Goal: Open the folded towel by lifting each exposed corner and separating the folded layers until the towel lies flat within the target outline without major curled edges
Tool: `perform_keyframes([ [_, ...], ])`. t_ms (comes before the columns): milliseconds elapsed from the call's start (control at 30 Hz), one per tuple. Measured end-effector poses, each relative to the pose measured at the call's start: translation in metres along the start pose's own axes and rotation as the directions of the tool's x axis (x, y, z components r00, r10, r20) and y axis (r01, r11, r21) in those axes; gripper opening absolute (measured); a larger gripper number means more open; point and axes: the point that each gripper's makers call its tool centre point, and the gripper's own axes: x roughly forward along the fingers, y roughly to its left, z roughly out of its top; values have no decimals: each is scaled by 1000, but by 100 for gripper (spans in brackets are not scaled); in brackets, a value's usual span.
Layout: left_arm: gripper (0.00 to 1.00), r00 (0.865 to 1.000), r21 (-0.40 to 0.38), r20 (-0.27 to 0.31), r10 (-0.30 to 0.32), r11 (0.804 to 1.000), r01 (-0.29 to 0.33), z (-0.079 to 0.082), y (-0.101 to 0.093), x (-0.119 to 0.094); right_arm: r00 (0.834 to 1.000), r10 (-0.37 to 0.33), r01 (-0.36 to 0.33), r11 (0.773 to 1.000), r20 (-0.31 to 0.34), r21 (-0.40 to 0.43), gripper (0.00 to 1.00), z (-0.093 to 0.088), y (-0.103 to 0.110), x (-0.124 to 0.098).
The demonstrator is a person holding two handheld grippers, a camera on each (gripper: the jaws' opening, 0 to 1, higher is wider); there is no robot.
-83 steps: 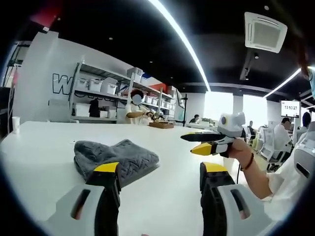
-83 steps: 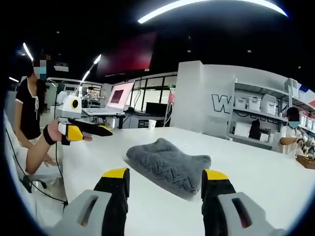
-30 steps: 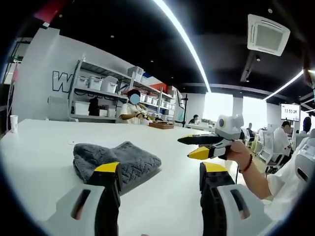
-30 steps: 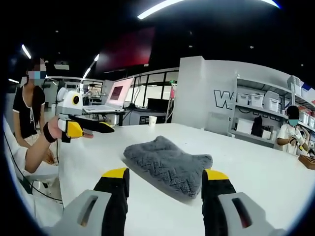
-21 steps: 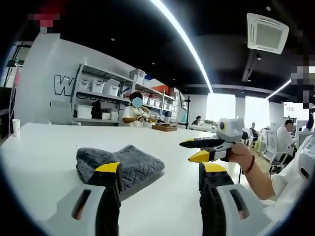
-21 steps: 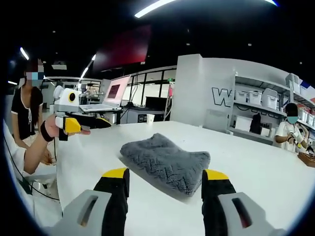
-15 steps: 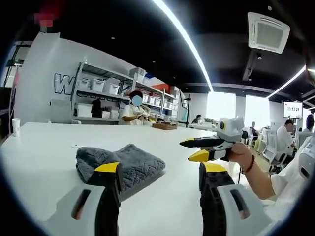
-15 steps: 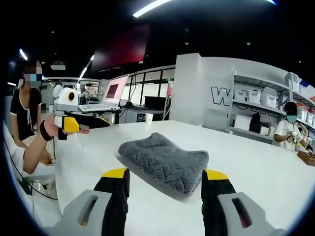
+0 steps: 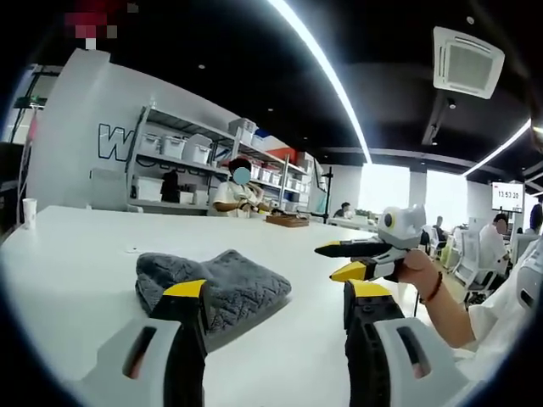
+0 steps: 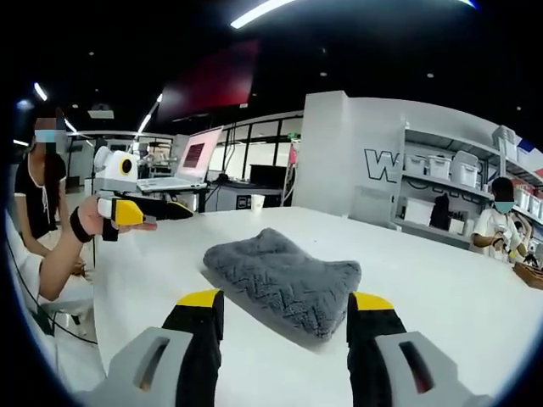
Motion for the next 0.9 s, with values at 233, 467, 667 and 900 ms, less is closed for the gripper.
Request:
perform_keyframes([
  [233,63,1000,-2,-5,4,1000,-4,-2,2,1,1000,2,-2,1000,-2,1,56,0,-1,3],
  [467,63,1000,6,-12,9,1000,-9,-1,6,2,1000,-2,2,1000,-7,1,56,-1,-3,3],
  [667,63,1000,2,-12,10,1000,-10,-2,7,3,1000,-2,2,1000,-11,1,55,-2,-3,3],
  [900,63,1000,-9,-12,8,1000,-8,-2,10,7,1000,-6,6,1000,1,3,55,3,-5,6],
])
